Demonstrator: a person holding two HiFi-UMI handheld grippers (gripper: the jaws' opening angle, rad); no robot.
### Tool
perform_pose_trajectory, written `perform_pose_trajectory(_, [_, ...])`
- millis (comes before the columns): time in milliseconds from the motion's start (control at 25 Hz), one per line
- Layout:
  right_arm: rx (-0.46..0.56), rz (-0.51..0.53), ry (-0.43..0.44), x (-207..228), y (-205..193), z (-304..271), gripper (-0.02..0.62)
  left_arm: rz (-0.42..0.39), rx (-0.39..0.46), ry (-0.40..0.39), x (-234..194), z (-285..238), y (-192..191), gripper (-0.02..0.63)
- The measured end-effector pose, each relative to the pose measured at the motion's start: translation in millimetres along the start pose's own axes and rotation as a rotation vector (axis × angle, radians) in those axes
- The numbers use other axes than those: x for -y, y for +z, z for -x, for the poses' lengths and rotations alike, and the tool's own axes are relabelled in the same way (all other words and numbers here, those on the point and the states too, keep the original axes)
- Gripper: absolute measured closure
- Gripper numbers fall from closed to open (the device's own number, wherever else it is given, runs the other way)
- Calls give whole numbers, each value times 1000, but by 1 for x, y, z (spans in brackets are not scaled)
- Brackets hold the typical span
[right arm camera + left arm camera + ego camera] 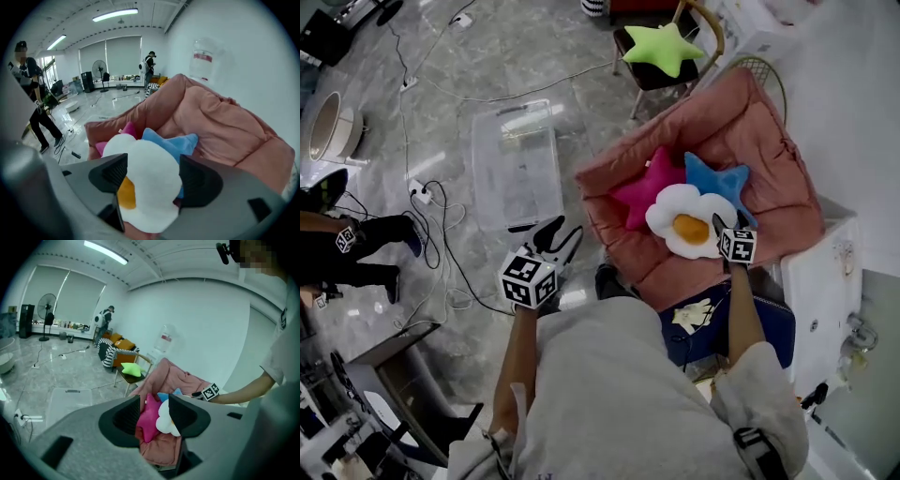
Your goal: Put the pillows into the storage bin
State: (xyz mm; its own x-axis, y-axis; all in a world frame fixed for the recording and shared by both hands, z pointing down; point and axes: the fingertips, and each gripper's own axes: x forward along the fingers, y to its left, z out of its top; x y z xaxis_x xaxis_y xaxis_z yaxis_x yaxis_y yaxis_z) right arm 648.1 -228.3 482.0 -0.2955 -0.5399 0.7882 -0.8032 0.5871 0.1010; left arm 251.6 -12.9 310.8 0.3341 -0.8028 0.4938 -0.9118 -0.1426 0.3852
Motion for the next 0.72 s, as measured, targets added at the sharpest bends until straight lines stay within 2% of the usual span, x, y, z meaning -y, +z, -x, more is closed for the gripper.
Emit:
perform_pose_trajectory(40, [-33, 20, 17, 3, -5, -10, 251, 7, 2, 20, -2, 3, -1, 417])
perform_pose_trajectory(120, [-101, 44, 56, 5, -16, -30, 165, 18, 10, 57, -5, 7, -3, 416])
perform_pose_trajectory(240, [-174, -4, 109, 10, -27, -57, 143, 38, 31, 94, -11, 7, -4, 417])
perform_pose_trajectory(280, [-184, -41, 125, 9, -32, -57, 154, 54, 29, 100, -10, 10, -9, 417])
perform_pose_trajectory(320, [-187, -61, 137, 4, -37, -54, 253, 73, 23, 105, -9, 15, -15, 416])
perform_pose_trajectory(440, [-148, 4, 167, -19, -26, -50, 410, 101, 19, 126, -12, 19, -24, 417])
perform_pose_trajectory(520, [-127, 49, 210, -39, -24, -40, 450, 110, 19, 126, -9, 20, -29, 417])
perform_pose_trajectory(600, [-110, 83, 268, -63, -27, -27, 460, 120, 16, 120, -7, 23, -35, 417])
perform_pose_trajectory(720, [-66, 149, 343, -92, -8, -15, 469, 144, 40, 143, -12, 22, -35, 417])
